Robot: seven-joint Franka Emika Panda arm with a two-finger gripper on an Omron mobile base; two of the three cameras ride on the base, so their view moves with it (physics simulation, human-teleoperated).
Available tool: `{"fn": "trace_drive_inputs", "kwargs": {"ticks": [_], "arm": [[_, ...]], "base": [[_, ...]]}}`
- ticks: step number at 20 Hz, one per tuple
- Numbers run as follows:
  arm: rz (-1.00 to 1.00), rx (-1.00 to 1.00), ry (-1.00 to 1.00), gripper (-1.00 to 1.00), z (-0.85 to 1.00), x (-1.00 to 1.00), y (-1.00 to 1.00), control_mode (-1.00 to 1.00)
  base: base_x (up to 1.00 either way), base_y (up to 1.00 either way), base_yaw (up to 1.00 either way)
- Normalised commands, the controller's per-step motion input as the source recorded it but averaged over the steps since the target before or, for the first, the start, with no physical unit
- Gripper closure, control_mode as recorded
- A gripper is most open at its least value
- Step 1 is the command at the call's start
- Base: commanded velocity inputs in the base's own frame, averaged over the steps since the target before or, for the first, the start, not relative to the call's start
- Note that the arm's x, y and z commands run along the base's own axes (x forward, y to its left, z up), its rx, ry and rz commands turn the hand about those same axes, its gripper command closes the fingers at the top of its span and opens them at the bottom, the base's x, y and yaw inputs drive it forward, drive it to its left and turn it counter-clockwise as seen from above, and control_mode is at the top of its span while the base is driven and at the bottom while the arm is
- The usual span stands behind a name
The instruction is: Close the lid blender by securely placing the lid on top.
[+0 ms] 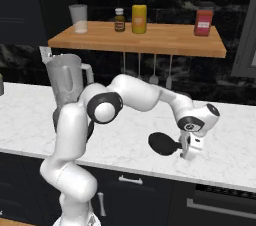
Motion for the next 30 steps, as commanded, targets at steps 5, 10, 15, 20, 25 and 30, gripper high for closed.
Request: {"fn": "trace_drive_inputs", "kwargs": {"ticks": [5, 10, 15, 20, 25, 30], "arm": [[-0.09, 0.0, 0.0, -1.0, 0.0, 0.0, 0.43, -1.0], [-0.07, -0.03, 0.02, -1.0, -0.18, 0.0, 0.49, -1.0], [0.0, -0.02, -0.02, -1.0, -0.19, 0.0, 0.08, -1.0], [0.02, 0.0, -0.09, -1.0, 0.0, 0.0, 0.08, -1.0], [0.15, 0.0, 0.0, -1.0, -0.33, 0.07, 0.25, -1.0], [0.17, 0.0, 0.07, -1.0, -0.52, 0.15, 0.34, -1.0]], "base": [[0.0, 0.0, 0.0], [0.0, 0.0, 0.0], [0.0, 0.0, 0.0], [0.0, 0.0, 0.0], [0.0, 0.0, 0.0], [0.0, 0.0, 0.0]]}}
